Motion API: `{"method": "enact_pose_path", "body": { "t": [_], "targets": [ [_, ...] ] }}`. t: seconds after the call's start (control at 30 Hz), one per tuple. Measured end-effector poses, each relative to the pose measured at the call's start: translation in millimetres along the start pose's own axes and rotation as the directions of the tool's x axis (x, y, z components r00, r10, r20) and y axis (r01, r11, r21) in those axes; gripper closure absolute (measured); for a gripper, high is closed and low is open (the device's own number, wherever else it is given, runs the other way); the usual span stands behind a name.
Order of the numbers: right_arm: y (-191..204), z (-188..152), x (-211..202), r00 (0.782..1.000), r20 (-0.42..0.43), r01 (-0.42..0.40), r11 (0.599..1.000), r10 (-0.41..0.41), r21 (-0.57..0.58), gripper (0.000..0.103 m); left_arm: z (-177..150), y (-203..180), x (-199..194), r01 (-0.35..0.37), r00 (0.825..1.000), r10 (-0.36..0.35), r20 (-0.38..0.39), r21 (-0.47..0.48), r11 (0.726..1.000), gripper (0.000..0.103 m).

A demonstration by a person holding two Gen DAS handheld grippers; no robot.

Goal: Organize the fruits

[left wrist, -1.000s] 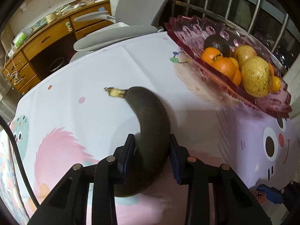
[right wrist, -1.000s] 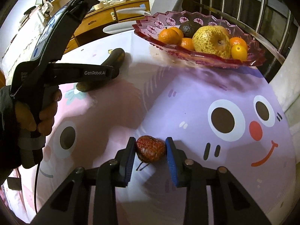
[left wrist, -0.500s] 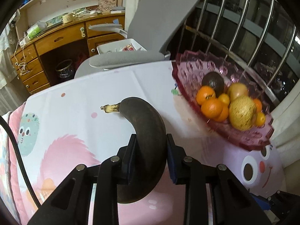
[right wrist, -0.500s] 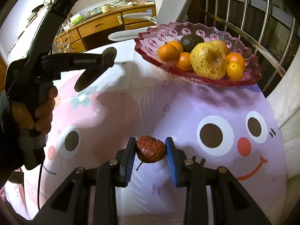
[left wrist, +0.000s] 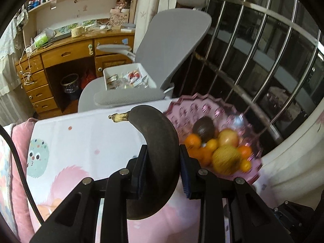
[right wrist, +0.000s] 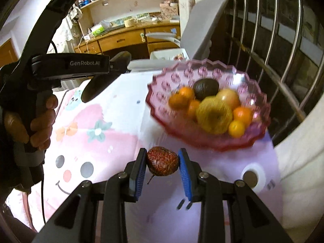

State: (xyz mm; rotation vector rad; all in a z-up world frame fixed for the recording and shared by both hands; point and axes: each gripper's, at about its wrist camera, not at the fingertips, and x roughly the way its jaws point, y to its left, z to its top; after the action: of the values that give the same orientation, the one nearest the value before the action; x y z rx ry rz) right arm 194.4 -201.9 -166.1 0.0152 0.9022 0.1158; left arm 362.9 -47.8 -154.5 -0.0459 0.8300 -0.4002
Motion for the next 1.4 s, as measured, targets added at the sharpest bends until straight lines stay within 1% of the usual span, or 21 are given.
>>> {"method": "enact_pose_path", "body": {
  "t": [0.07, 0.17, 0.33, 0.53, 0.73, 0.87, 0.93, 0.97, 1.0, 1.03, 1.07, 1.13, 1.2, 1.27, 1.33, 1.4],
  "targets": [
    [-6.2, 7.7, -2.4, 1.000, 0.013, -0.003, 1.000, 0.003, -0.013, 0.071, 9.6, -9.8, -2.3, 0.016, 0.999, -0.015, 0.028, -0.014, 1.000, 0.076],
    [-18.5, 18.3, -3.2, 1.000, 0.029, -0.008, 0.999, 0.010, -0.045, 0.071, 21.2, -21.2, -0.7, 0.030, 0.998, -0.029, 0.049, -0.033, 0.999, 0.076],
    [-40.3, 32.0, 2.9, 0.999, 0.039, -0.027, 0.997, 0.030, -0.069, 0.071, 35.7, -43.1, 9.7, 0.048, 0.997, -0.045, 0.063, -0.044, 0.998, 0.076],
    [-65.1, 39.9, 16.9, 0.998, 0.030, -0.060, 0.997, 0.061, -0.052, 0.071, 37.9, -69.2, 42.7, 0.067, 0.998, -0.066, 0.014, -0.046, 0.997, 0.076],
    [-78.8, 36.4, 37.5, 0.997, -0.019, -0.078, 0.996, 0.078, -0.038, 0.071, 31.6, -87.6, 78.5, 0.094, 0.994, -0.097, -0.047, -0.062, 0.994, 0.075],
    [-81.8, 34.2, 49.2, 0.995, -0.059, -0.084, 0.996, 0.082, -0.034, 0.071, 29.5, -92.6, 95.9, 0.085, 0.989, -0.092, -0.119, -0.060, 0.995, 0.075],
    [-84.1, 34.0, 50.6, 0.994, -0.067, -0.088, 0.996, 0.087, -0.016, 0.070, 28.9, -92.5, 97.9, 0.073, 0.988, -0.081, -0.132, -0.064, 0.995, 0.075],
    [-85.7, 33.5, 50.9, 0.993, -0.072, -0.090, 0.996, 0.090, -0.005, 0.070, 29.9, -91.5, 95.5, 0.075, 0.989, -0.082, -0.123, -0.068, 0.995, 0.073],
    [-88.1, 33.5, 51.5, 0.992, -0.081, -0.091, 0.996, 0.092, 0.015, 0.069, 31.5, -90.9, 90.9, 0.083, 0.990, -0.090, -0.107, -0.071, 0.994, 0.065],
    [-89.5, 33.3, 51.1, 0.992, -0.084, -0.092, 0.995, 0.094, 0.028, 0.064, 33.0, -90.1, 87.2, 0.085, 0.991, -0.092, -0.099, -0.073, 0.994, 0.055],
    [-91.3, 33.3, 50.3, 0.992, -0.084, -0.093, 0.995, 0.096, 0.039, 0.057, 34.8, -89.6, 81.8, 0.084, 0.992, -0.090, -0.091, -0.074, 0.994, 0.050],
    [-95.0, 33.1, 46.2, 0.992, -0.089, -0.084, 0.994, 0.090, 0.070, 0.053, 36.2, -87.8, 72.8, 0.082, 0.993, -0.088, -0.079, -0.075, 0.994, 0.048],
    [-98.0, 33.1, 38.3, 0.993, -0.082, -0.077, 0.992, 0.085, 0.096, 0.051, 36.8, -86.3, 63.7, 0.068, 0.994, -0.075, -0.085, -0.079, 0.995, 0.045],
    [-99.6, 32.1, 29.8, 0.994, -0.079, -0.060, 0.991, 0.070, 0.116, 0.041, 34.3, -84.1, 51.2, 0.054, 0.994, -0.062, -0.091, -0.090, 0.994, 0.042],
    [-100.7, 30.2, 22.3, 0.994, -0.088, -0.045, 0.990, 0.057, 0.136, 0.035, 29.4, -80.6, 38.3, 0.047, 0.994, -0.057, -0.095, -0.102, 0.994, 0.037],
    [-100.7, 27.1, 14.0, 0.993, -0.109, -0.036, 0.987, 0.054, 0.159, 0.033, 19.0, -75.5, 21.0, 0.045, 0.991, -0.058, -0.117, -0.110, 0.993, 0.033]
  ]
}}
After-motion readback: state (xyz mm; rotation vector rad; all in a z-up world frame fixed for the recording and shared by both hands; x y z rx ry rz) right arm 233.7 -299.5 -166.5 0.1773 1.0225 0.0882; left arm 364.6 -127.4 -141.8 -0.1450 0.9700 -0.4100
